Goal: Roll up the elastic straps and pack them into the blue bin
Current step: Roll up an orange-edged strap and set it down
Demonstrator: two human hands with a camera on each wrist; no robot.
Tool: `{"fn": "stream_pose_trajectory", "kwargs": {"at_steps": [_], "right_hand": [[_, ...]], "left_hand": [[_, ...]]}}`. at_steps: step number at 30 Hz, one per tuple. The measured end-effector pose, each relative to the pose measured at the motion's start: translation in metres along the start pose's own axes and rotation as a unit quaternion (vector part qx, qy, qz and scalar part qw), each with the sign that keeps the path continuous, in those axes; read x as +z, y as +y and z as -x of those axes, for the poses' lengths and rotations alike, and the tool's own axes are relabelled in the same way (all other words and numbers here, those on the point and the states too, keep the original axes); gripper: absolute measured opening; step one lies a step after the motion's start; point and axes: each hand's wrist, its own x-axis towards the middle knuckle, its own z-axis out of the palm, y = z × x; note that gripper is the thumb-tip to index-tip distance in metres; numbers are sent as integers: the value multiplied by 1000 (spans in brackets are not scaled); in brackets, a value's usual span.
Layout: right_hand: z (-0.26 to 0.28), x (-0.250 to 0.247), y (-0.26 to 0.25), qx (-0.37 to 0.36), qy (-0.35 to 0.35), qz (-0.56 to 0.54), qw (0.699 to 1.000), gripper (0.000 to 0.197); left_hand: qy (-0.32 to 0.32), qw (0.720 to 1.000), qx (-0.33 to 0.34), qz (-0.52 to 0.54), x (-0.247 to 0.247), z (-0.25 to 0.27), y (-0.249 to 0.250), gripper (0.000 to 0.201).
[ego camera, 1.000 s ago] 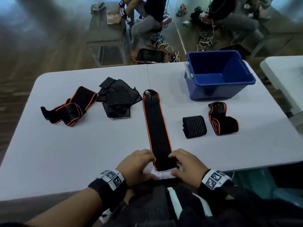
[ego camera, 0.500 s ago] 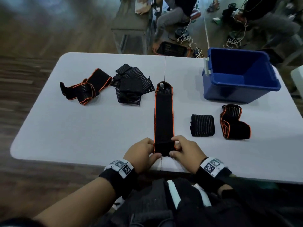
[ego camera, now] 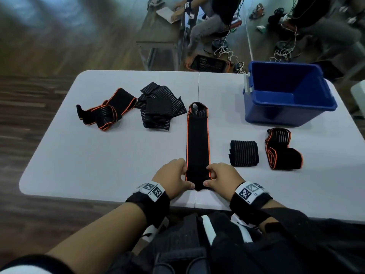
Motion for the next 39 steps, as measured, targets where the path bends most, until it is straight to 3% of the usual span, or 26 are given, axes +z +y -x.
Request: {"fn": "stream_pose_trajectory", "kwargs": {"at_steps": [4, 12, 16, 22, 27, 32, 36, 39], "right_hand": [[5, 2, -4, 12, 12, 18, 1000, 59], [5, -5, -12, 23, 14, 46, 999, 54], [4, -5, -16, 25, 28, 28, 999, 51], [6, 3, -16, 25, 49, 26, 998, 46], [16, 11, -16, -7, 70, 36, 997, 22], [21, 16, -15, -49, 79, 87, 992, 13], [26, 17, -13, -71, 84, 118, 987, 22], [30, 16, -11, -76, 43, 133, 987, 37]], "left_hand": [[-2, 996, 73, -60, 5, -3, 1, 42], [-38, 984, 133, -116, 6, -6, -6, 27], [-23, 979, 151, -132, 6, -9, -15, 28], [15, 973, 198, -119, 7, -11, -12, 14], [-4, 960, 227, -161, 4, -13, -13, 12], [-29, 953, 242, -178, 3, -8, -11, 16], [-58, 943, 246, -216, 3, -2, -14, 37], [-64, 941, 251, -219, 4, -1, -21, 47]]}}
